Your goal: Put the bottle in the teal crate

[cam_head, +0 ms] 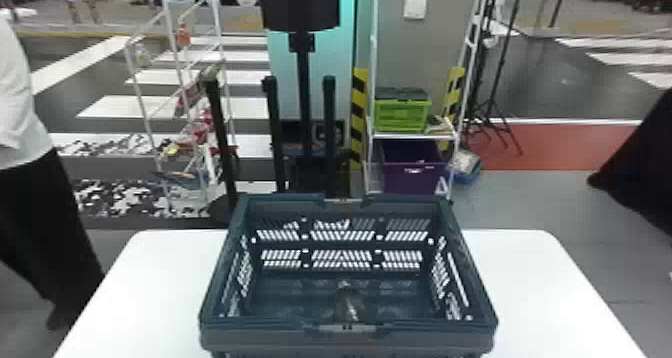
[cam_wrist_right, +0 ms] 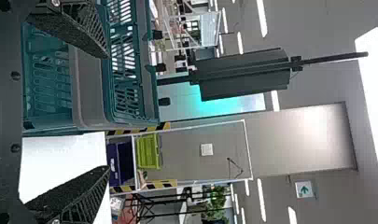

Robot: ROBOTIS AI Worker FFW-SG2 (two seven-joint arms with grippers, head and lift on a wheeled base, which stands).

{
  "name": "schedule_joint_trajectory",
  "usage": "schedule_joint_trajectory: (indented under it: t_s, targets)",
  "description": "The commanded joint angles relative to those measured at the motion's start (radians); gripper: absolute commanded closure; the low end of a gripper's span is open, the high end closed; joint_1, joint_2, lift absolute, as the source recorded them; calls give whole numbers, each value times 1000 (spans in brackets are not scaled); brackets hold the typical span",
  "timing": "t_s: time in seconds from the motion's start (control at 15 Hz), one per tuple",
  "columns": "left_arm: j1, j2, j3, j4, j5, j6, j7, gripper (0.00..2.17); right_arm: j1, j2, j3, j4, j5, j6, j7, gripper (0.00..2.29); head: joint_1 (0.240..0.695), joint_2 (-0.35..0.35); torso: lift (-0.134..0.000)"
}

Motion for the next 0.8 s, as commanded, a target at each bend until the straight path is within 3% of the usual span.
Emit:
schedule_joint_trajectory:
  t_s: [0.0, 0.73]
  targets:
    - [-2, 1, 0, -1, 0, 1, 0, 144, 0, 0, -1, -2, 2, 7, 0, 29, 499, 0, 0]
    - [-8, 5, 0, -2, 2, 10, 0, 144, -3, 0, -3, -34, 20, 84, 1, 29, 499, 0, 0]
